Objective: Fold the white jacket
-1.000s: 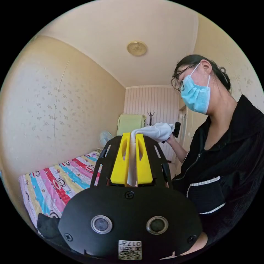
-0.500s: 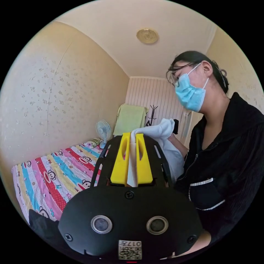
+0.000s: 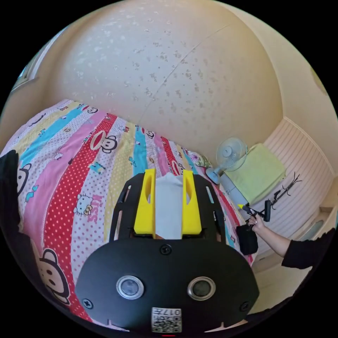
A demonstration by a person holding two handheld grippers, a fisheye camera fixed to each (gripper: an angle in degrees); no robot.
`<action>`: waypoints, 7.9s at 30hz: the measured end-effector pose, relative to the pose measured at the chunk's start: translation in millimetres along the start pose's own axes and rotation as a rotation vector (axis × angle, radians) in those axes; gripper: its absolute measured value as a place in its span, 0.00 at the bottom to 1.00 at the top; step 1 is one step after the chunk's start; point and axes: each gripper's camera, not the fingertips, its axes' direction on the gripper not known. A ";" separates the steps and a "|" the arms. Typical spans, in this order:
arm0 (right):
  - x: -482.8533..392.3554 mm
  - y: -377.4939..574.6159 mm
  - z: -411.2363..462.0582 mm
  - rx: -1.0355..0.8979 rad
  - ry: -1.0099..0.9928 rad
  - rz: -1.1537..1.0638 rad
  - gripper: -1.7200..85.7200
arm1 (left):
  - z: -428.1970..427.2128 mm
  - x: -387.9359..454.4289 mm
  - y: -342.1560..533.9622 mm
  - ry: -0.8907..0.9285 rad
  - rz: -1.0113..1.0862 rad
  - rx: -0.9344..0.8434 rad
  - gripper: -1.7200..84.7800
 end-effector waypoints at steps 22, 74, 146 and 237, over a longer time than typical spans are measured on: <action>47.2 138.1 10.5 -0.303 0.057 0.152 0.09 | -8.0 27.8 389.2 0.062 -0.532 -0.232 0.09; -10.7 94.2 95.9 -0.545 -0.194 0.384 0.07 | -56.5 1.4 334.2 0.169 -0.463 -0.598 0.09; -499.9 101.3 128.9 0.088 -0.411 -0.353 0.07 | -263.2 -204.4 163.1 0.772 -0.462 0.177 0.12; 122.3 -170.8 -125.4 -0.238 0.339 0.102 0.10 | 184.4 75.2 235.9 0.574 -0.256 -0.527 0.01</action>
